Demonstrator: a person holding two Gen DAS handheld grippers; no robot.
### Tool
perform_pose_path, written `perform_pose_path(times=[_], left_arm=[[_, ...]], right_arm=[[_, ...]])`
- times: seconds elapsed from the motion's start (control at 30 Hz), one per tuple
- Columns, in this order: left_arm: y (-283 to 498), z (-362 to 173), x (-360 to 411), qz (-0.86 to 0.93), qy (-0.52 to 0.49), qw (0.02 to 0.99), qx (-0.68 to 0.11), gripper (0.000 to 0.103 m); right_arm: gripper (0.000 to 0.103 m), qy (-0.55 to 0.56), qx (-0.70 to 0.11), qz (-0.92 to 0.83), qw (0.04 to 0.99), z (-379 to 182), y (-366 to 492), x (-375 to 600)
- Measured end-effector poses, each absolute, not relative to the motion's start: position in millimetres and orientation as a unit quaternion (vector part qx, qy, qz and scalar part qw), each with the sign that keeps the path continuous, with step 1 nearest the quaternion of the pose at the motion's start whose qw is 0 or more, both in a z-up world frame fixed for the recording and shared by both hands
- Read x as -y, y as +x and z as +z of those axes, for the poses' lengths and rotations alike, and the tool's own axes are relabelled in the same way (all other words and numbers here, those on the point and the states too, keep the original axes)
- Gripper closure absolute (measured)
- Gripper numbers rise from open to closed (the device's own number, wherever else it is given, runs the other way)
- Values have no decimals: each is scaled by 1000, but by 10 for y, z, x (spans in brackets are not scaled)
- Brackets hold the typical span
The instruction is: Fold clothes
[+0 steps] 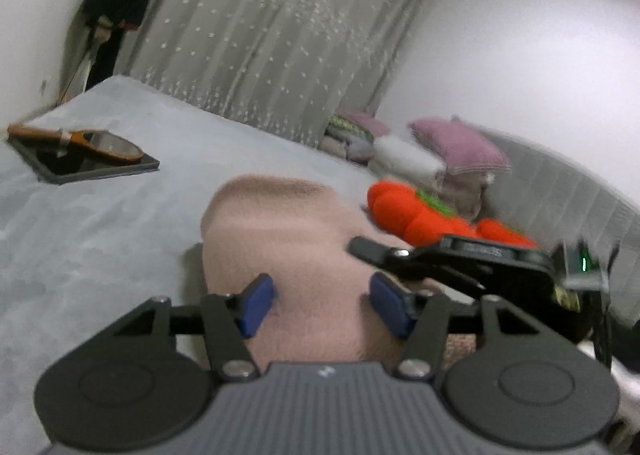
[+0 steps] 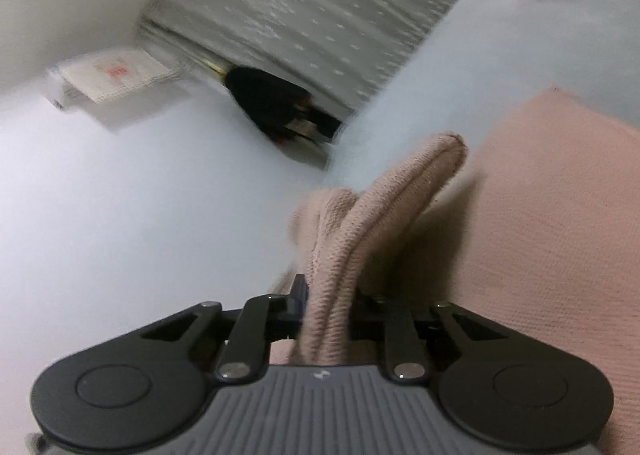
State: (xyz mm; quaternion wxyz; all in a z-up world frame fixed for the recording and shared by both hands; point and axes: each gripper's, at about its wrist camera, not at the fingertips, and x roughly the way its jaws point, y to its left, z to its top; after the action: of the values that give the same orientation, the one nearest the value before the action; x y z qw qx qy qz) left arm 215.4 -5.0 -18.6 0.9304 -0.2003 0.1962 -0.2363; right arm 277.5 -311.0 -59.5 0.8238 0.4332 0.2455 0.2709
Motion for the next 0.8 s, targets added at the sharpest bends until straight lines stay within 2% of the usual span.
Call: perform_pose_path(times=[0.13,0.2,0.37,0.47,0.57,0.67,0.73,0.8], left_arm=[[2136,-138,-45,-232,-227,929,-177,56],[2142,-112,-10,-226,-218,933,-177,58],[2204,-27,173,-231,-198,934,-186,69],[2216,40,431,-246,-156,939,-181,69],[2251,65,755,-266,-104,941,-180,73],[2310,-35,1070,-283,-60,938,-190,73],[2362,-226,1278,-294,-35,931,-211,73],[2305,-459,1501,-293,20,935,-200,73]], right_arm=[[84,490,-219,294,791,-550,2762,3309],[84,524,-213,295,770,-619,2781,3459],[84,595,-176,298,725,-732,2803,3883],[84,614,-159,303,711,-780,2826,4108],[84,614,-168,270,723,-890,2873,4305],[84,581,-212,198,760,-1023,2876,4495],[83,555,-239,153,782,-1077,2868,4583],[79,551,-241,140,787,-1052,2821,4679]])
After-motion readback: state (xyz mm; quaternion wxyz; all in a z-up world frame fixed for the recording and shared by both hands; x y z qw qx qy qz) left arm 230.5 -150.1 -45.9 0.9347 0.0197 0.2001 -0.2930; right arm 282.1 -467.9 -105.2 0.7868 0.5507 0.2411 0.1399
